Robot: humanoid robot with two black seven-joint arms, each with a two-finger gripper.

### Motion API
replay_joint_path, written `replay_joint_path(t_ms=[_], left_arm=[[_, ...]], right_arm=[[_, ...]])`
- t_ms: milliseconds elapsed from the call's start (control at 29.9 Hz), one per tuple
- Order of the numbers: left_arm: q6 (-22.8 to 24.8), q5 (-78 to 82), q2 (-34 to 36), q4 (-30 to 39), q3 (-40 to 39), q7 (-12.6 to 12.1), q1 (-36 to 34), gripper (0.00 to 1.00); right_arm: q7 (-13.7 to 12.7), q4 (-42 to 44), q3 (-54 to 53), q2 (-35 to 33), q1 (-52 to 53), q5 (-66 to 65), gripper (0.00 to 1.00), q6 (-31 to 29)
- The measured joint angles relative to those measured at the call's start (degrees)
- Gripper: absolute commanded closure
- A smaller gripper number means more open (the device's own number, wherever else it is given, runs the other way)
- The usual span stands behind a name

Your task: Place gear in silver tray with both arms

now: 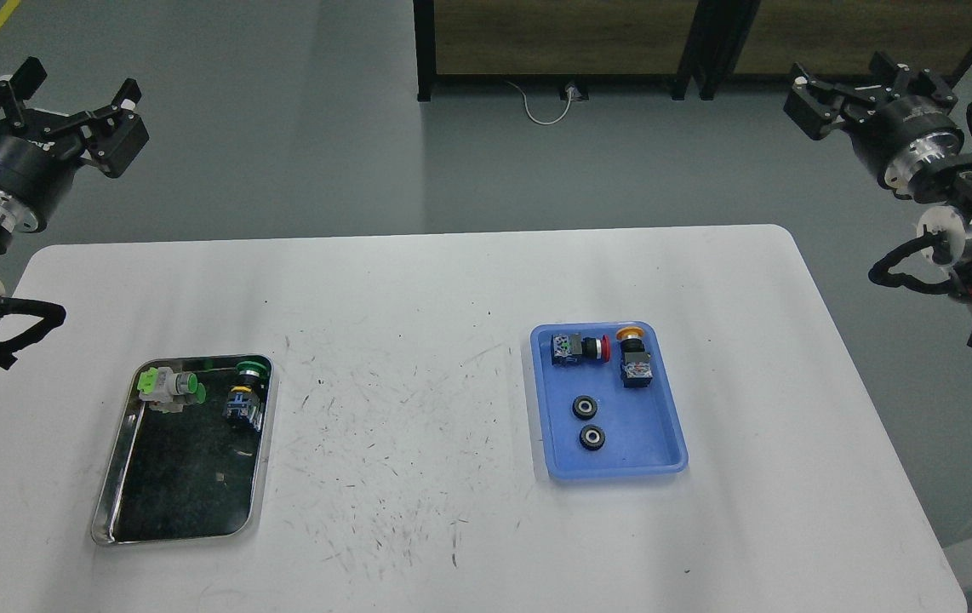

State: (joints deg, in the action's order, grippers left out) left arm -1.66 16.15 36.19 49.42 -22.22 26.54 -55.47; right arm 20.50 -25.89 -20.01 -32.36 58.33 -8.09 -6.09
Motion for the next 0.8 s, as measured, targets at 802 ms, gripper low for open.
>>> replay_joint_path(t_ms=[802], left_arm=[[0.7,-6.3,-3.5,-5.2,-12.7,-0.6,0.4,0.01]], right_arm=[[-0.3,-0.1,0.6,1.6,0.0,-4.6,0.0,-1.5]])
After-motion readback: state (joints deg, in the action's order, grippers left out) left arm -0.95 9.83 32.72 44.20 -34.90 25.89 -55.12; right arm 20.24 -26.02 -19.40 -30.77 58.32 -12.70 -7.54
